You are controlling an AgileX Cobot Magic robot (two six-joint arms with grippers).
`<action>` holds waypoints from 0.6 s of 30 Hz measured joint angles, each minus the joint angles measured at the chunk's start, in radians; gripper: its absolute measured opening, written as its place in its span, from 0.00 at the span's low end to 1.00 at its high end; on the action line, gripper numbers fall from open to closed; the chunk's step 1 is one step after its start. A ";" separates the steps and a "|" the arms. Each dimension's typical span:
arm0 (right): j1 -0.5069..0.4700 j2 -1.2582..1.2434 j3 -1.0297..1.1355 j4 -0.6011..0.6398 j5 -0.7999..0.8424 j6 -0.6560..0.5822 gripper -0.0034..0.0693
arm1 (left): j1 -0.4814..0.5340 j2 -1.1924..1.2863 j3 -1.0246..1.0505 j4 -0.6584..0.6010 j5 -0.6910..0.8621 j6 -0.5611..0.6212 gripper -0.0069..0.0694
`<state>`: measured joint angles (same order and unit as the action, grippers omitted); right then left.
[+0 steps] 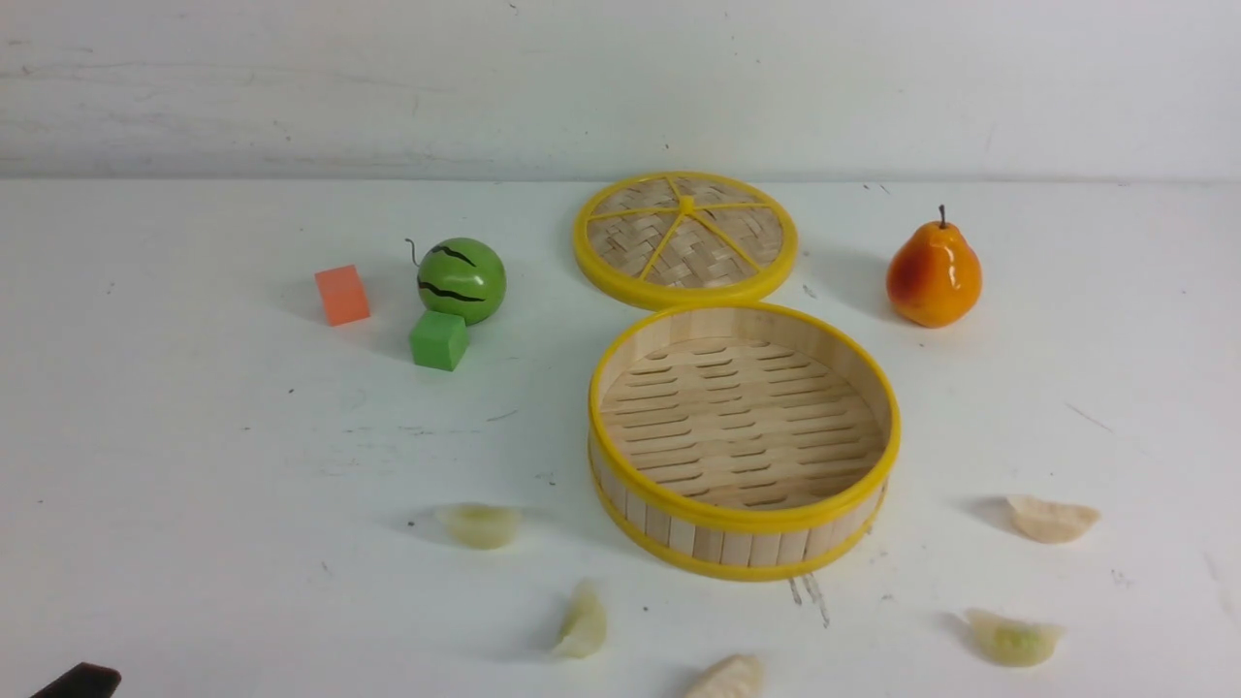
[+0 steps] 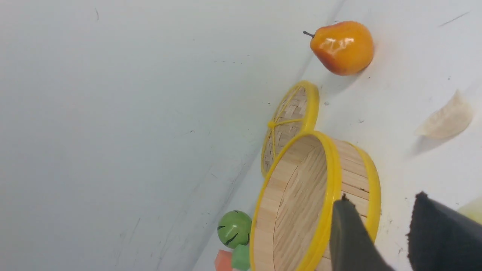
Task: Put the dumplings into the steamer on the white table.
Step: 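Reach for and grasp a dumpling on the table with the left gripper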
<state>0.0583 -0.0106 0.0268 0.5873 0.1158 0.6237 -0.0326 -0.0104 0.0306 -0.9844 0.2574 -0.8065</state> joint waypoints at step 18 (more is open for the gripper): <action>0.000 0.335 -0.437 -0.238 0.289 -0.588 0.06 | 0.000 0.441 -0.576 0.439 0.537 0.700 0.07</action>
<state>0.0583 0.3241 -0.4102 0.3490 0.4052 0.0354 -0.0326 0.4310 -0.5454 -0.5451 0.7940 -0.1070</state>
